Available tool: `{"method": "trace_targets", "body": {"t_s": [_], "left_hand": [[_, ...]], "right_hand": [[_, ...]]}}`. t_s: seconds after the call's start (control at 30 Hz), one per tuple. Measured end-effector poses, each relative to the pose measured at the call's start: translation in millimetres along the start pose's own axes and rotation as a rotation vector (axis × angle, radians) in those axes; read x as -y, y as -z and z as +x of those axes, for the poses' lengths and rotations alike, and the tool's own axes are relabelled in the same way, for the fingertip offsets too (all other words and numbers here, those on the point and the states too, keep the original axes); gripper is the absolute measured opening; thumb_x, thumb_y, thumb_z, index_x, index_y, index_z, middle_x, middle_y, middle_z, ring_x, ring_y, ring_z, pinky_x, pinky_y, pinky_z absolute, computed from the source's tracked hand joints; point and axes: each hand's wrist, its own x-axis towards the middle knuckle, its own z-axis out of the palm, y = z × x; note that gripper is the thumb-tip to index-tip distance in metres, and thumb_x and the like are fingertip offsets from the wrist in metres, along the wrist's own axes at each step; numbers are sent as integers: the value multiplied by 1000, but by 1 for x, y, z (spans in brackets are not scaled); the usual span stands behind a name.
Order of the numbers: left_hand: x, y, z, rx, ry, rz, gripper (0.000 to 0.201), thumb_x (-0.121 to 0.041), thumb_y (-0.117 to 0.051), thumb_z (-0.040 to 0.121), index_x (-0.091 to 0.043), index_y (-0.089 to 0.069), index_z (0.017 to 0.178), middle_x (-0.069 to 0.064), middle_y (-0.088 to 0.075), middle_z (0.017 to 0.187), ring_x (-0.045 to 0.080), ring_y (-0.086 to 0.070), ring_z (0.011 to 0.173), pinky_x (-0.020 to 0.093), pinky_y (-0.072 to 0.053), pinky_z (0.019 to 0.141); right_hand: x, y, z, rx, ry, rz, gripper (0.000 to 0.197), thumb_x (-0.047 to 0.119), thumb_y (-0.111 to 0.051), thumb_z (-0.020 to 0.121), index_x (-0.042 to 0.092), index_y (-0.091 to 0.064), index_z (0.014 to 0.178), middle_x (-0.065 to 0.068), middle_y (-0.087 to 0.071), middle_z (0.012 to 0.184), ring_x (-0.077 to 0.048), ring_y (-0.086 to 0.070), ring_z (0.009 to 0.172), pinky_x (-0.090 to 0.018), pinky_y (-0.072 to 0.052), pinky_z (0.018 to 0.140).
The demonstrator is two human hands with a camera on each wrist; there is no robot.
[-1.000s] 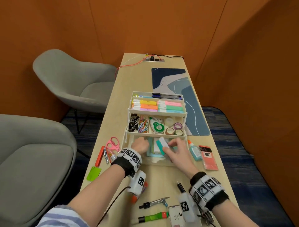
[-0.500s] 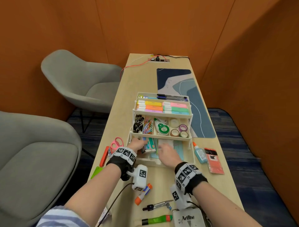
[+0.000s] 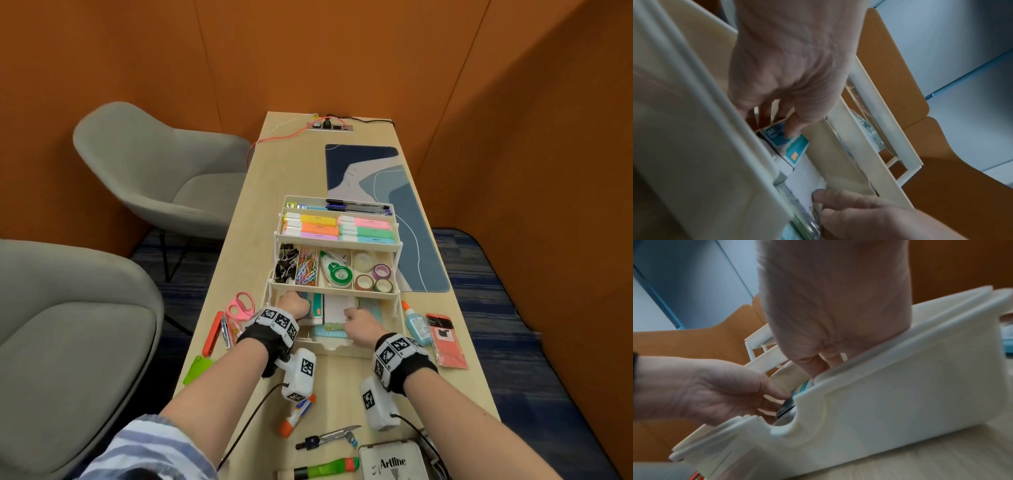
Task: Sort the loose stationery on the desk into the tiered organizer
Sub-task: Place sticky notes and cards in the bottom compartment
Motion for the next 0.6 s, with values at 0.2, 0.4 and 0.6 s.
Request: {"method": "trace_targets", "body": {"t_s": [0.2,0.4,0.6], "left_hand": [[0,4,-3,44,-43,102,37,-17,-60,89,0,-53,121,16,-58,123,32,-56,114,41,-49,96],[9,-6,-1,0,-153,475,97,-64,-68,70,-11,-32,142,16,-34,143,33,-34,132,43,-34,110],[5,-3,-6,-13,-189,551,76,-46,-69,79,-8,-35,136,13,-43,130,26,-51,116,35,-46,100]], "right_hand": [[-6,-4,8,-9,-64,75,58,20,-42,83,20,-36,141,-13,-34,147,-32,-34,132,-39,-30,112],[-2,2,-1,0,-90,129,62,14,-37,93,14,-8,148,-23,-48,132,-29,-54,107,-32,-40,86],[-6,8,-1,-19,-151,34,53,14,-32,99,-1,-11,146,-22,-36,144,-35,-44,127,-34,-35,102]]}}
